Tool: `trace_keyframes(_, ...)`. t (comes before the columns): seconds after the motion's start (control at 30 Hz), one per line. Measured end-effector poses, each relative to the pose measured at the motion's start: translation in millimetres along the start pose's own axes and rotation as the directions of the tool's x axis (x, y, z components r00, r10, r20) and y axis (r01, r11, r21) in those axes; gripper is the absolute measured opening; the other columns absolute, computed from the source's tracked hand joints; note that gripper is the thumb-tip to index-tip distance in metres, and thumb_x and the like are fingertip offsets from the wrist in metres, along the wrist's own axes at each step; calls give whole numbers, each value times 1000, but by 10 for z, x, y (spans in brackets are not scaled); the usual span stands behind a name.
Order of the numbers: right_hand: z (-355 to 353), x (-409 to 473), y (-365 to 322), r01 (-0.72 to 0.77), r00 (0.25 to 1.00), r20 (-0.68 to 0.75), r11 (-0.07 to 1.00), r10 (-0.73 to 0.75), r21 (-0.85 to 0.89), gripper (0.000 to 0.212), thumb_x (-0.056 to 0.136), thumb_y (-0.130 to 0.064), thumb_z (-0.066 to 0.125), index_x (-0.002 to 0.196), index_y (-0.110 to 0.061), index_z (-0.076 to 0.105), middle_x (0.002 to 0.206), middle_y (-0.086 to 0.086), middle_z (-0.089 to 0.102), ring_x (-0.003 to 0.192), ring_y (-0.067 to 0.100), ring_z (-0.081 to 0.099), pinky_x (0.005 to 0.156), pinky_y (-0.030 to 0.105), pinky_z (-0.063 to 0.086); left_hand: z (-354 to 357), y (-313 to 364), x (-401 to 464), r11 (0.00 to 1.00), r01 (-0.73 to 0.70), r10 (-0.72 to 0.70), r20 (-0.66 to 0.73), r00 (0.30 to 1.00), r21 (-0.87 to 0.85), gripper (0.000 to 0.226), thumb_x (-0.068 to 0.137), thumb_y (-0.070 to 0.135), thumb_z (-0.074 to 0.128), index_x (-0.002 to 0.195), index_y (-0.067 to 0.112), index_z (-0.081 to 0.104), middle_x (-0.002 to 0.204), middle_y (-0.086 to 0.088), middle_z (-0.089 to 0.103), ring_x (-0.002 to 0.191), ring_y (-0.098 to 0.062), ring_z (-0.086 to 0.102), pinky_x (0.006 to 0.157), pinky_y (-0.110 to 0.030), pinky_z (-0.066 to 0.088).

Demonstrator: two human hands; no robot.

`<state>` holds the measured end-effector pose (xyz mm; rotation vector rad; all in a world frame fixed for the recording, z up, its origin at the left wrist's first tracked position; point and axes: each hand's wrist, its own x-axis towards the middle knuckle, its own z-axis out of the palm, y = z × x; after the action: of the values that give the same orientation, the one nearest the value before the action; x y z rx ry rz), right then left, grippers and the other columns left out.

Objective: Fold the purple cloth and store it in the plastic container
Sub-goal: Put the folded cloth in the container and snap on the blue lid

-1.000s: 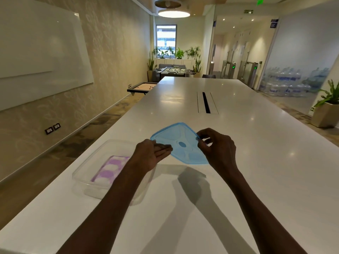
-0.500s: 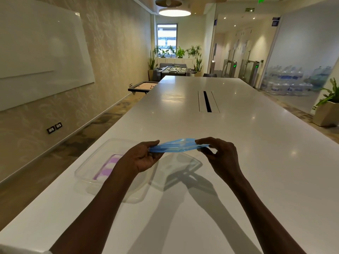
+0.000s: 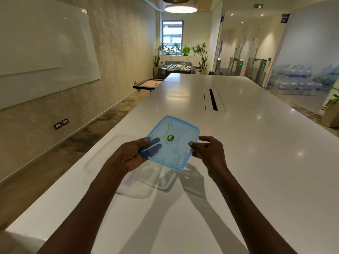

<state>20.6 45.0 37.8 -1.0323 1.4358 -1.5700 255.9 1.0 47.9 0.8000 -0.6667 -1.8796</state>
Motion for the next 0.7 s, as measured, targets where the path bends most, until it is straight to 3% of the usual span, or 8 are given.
trace_keyframes(0.1, 238, -37, -59, -78, 997, 37, 990, 74, 121, 63, 71, -4, 85, 123, 0, 50, 96, 25, 71, 82, 30, 74, 66, 34, 63, -147, 144, -82, 999, -12, 14, -35, 999, 42, 18, 98, 6, 44, 107, 0, 58, 98, -16, 75, 76, -27, 75, 67, -34, 62)
trace_keyframes(0.2, 508, -78, -87, -106, 990, 107, 986, 92, 131, 68, 69, -2, 86, 126, 2, 48, 98, 28, 69, 80, 31, 73, 61, 32, 62, -295, 342, -137, 960, -77, 131, -188, 973, 268, 12, 94, 7, 52, 92, 3, 63, 85, -11, 75, 66, -17, 71, 55, -23, 58)
trace_keyframes(0.27, 681, -116, -92, -111, 985, 148, 985, 91, 131, 68, 68, -1, 86, 125, 4, 49, 98, 29, 69, 77, 32, 72, 61, 33, 63, -429, 495, -142, 876, -128, 281, -277, 919, 465, 9, 92, 8, 57, 88, 2, 64, 87, -15, 65, 62, -15, 67, 58, -23, 55)
trace_keyframes(0.33, 874, -156, -75, -124, 977, 187, 986, 100, 116, 68, 68, 0, 86, 125, 5, 49, 96, 27, 68, 72, 29, 71, 60, 33, 62, -570, 640, -180, 749, -116, 380, -280, 882, 652, 13, 92, 10, 59, 94, -2, 63, 90, -18, 59, 70, -22, 61, 63, -28, 49)
trace_keyframes(0.4, 1044, -196, -46, -131, 972, 206, 988, 111, 86, 66, 68, 0, 86, 123, 4, 49, 90, 23, 67, 65, 24, 69, 54, 28, 61, -681, 736, -218, 639, -87, 453, -283, 845, 764, 15, 90, 13, 63, 98, 0, 67, 89, -14, 62, 68, -24, 56, 57, -23, 48)
trace_keyframes(0.5, 1277, -230, 11, -152, 963, 231, 987, 138, 46, 62, 70, -1, 85, 121, 3, 50, 90, 19, 65, 63, 22, 70, 51, 25, 59, -835, 837, -259, 472, -49, 574, -265, 775, 880, 16, 86, 14, 70, 100, 7, 73, 77, -8, 64, 57, -14, 51, 45, -13, 44)
trace_keyframes(0.63, 1496, -246, 90, -118, 966, 225, 992, 127, -53, 51, 71, -3, 85, 112, 0, 54, 101, 15, 63, 78, 31, 73, 52, 26, 60, -1079, 860, -246, 323, 29, 624, -236, 745, 946, 19, 85, 19, 71, 97, 5, 77, 82, -9, 71, 66, -18, 55, 61, -28, 43)
trace_keyframes(0.7, 1569, -226, 160, -37, 974, 217, 991, 65, -132, 32, 71, -5, 85, 84, -12, 56, 86, -1, 59, 71, 24, 71, 52, 27, 61, -1174, 847, -229, 319, 44, 630, -246, 736, 947, 20, 85, 21, 71, 98, 6, 77, 87, -10, 74, 72, -18, 59, 69, -32, 45)
